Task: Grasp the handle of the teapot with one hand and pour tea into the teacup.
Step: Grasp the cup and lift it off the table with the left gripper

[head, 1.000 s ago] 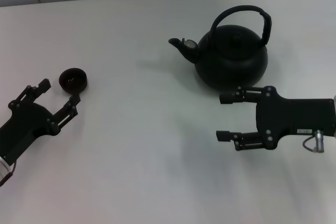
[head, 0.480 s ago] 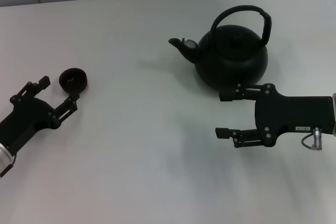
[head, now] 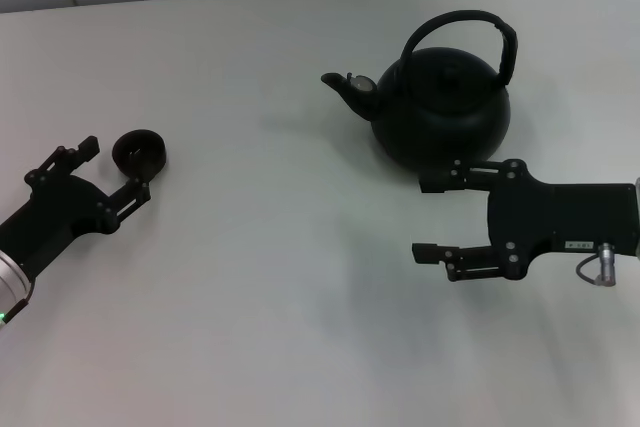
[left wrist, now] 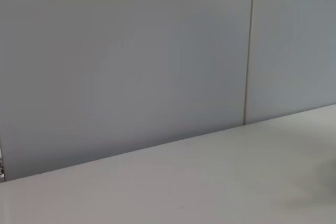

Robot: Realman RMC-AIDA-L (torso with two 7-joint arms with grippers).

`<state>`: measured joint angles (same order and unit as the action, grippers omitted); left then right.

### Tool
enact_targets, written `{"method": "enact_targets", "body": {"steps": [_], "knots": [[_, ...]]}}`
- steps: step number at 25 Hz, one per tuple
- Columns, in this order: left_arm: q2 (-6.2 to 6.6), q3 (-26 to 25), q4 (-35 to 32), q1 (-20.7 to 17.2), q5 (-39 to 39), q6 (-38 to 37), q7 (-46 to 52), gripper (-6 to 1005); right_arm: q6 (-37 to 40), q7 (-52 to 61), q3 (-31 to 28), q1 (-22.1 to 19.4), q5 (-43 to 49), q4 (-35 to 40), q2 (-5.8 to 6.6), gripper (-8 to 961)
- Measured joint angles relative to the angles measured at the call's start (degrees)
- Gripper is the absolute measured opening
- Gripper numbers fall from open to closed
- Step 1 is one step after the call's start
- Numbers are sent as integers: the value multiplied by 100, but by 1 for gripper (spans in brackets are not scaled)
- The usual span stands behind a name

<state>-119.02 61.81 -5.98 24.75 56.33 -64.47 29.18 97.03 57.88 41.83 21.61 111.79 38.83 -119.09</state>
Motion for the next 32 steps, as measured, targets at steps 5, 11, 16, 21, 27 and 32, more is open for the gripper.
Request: {"method": "enact_targets", "body": {"steps": [5, 11, 16, 21, 27, 32], "knots": [[9, 7, 0, 7, 0, 75, 8, 782, 37, 29, 0, -17, 0, 72, 0, 786], [8, -11, 0, 37, 0, 307, 9, 782, 41, 34, 1, -4, 0, 84, -6, 786], [-2, -11, 0, 87, 0, 390, 9, 782, 44, 37, 0, 15, 0, 84, -9, 785], [-5, 19, 0, 144, 0, 405, 9, 782, 45, 39, 0, 17, 0, 82, -9, 786], [-7, 35, 7, 234, 22, 492, 9, 779, 45, 39, 1, -3, 0, 81, -9, 786], [-15, 47, 45, 305, 47, 633, 9, 770, 44, 39, 1, -7, -4, 81, -9, 785]]}}
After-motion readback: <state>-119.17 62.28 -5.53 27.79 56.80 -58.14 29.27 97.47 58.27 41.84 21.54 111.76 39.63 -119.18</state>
